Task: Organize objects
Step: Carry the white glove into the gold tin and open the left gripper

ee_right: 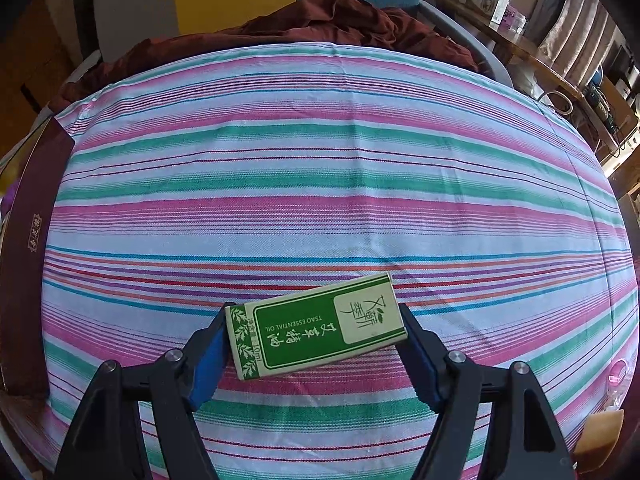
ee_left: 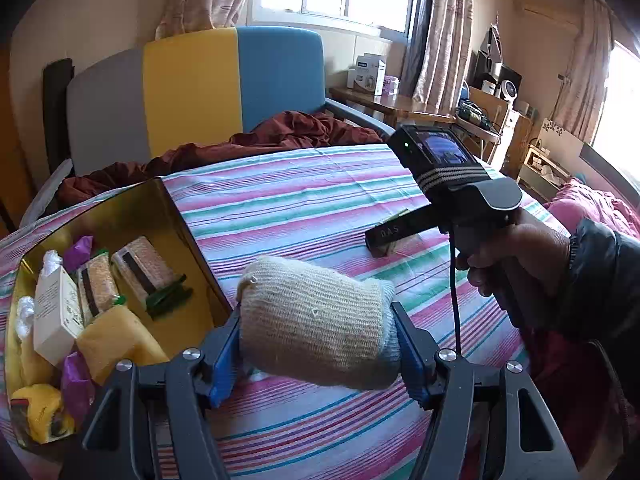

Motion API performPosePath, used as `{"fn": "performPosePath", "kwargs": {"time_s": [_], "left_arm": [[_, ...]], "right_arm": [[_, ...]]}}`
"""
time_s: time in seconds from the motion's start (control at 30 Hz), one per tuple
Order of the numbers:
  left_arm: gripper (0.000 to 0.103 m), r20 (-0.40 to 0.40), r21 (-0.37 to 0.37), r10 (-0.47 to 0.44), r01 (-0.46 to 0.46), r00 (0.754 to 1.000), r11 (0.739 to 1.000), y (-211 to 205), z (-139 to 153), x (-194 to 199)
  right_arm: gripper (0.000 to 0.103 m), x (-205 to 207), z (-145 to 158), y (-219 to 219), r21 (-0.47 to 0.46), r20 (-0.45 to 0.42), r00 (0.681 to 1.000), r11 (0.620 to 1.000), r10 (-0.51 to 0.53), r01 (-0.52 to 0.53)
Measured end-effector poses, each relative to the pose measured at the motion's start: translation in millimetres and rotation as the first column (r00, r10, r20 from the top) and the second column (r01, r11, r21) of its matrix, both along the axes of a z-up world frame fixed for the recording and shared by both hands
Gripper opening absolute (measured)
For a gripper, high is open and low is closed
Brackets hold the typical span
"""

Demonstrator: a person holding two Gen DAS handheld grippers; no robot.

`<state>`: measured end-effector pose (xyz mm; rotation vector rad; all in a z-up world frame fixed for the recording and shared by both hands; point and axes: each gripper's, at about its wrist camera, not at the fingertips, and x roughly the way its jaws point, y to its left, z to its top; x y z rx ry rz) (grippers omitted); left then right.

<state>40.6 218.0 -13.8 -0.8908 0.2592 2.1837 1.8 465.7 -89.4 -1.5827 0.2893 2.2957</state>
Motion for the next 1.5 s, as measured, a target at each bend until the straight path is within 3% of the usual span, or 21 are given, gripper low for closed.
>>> {"fn": "performPosePath", "kwargs": {"time_s": [0.37, 0.97, 1.07, 1.17, 1.3, 1.5], "left_arm": [[0.067, -0.039, 0.001, 0.156, -0.157, 0.987, 0.988, -40, 15, -19], [0.067, 0.035, 0.027, 0.306, -0.307, 0.951, 0.951, -98, 6, -58], [0.067, 0.121, 0.079, 0.317, -0.327, 0.941, 0.942, -114, 8, -78], [0.067, 0.216, 0.132, 0.347, -0.380, 0.913, 0.916, -136, 11, -110], [0.067, 0.207, 0.140, 0.391, -0.423, 0.897, 0.895, -150, 22, -146], [0.068, 0.183, 0.084, 0.393, -0.413, 0.901, 0.907, -133, 19, -195]], "right_arm": [[0.077, 1, -5, 2, 0.011, -0.005, 1.000, 1.000, 0.002, -0.002], [0.077, 0, -7, -1, 0.027, -0.007, 1.000, 1.000, 0.009, -0.009], [0.077, -1, -4, -3, 0.037, -0.003, 1.000, 0.999, 0.013, -0.013], [0.077, -3, -4, -3, 0.040, 0.000, 1.000, 0.999, 0.016, -0.016], [0.077, -5, -3, -4, 0.048, 0.005, 1.000, 0.999, 0.024, -0.024], [0.077, -8, -2, -7, 0.066, 0.011, 0.999, 0.997, 0.035, -0.036]]}}
